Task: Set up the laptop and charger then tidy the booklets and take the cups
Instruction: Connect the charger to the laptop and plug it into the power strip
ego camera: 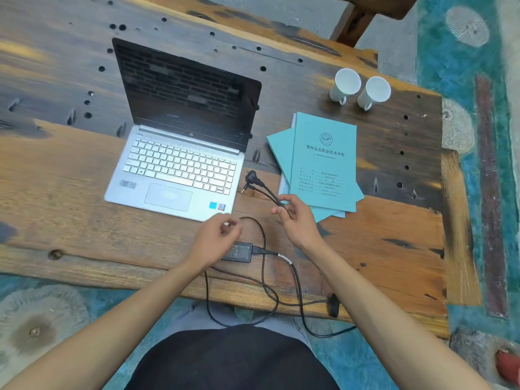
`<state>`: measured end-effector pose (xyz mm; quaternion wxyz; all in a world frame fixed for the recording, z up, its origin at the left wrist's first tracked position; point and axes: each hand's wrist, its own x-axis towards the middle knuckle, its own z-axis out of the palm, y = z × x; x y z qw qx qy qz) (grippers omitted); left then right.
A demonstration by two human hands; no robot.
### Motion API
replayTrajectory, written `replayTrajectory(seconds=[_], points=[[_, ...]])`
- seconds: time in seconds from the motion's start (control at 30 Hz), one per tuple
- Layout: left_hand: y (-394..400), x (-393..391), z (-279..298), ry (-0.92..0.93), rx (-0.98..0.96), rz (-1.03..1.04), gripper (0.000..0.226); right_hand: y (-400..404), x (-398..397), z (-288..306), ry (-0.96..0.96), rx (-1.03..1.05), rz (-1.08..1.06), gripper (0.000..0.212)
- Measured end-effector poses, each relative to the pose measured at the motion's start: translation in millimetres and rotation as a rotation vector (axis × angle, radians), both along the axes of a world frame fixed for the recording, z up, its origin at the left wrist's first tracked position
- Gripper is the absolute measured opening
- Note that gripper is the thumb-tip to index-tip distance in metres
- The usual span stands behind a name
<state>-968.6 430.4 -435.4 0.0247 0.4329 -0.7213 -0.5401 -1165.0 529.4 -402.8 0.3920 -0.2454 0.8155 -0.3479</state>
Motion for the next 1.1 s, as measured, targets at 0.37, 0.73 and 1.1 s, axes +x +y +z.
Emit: replayTrajectory(seconds=[0.37,0.73,1.1], points=[[-10,-68,28,0.2,0.769,0.656,0.035,20,23,4,-0.006,-0.108,0.113,0.033],[11,-80,24,0.401,0.932,0.992,0.032,39,9,3,-0.446,-0.145,0.111,0.02],[15,-100,28,0.383,0.735,0.818,0.018,-38,-47,-1,-0.412,-0.059,0.096,0.039]])
